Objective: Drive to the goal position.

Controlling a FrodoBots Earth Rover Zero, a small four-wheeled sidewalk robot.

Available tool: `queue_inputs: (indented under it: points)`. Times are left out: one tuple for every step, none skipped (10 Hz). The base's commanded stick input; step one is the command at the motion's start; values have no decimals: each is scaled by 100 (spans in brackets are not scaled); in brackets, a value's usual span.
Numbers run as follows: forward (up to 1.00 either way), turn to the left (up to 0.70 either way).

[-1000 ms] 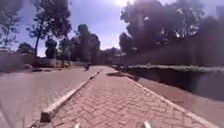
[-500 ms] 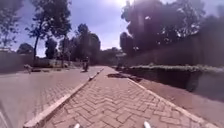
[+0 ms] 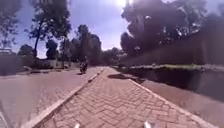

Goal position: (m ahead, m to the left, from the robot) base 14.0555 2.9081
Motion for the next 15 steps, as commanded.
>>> queue_inputs:
  points:
    - [70,0]
    - [70,0]
    - [70,0]
    - [70,0]
    - [70,0]
    - [70,0]
    - [70,0]
    - [70,0]
    - [70,0]
    - [70,0]
    - [70,0]
    - [70,0]
    - [70,0]
    - [70,0]
    - [70,0]
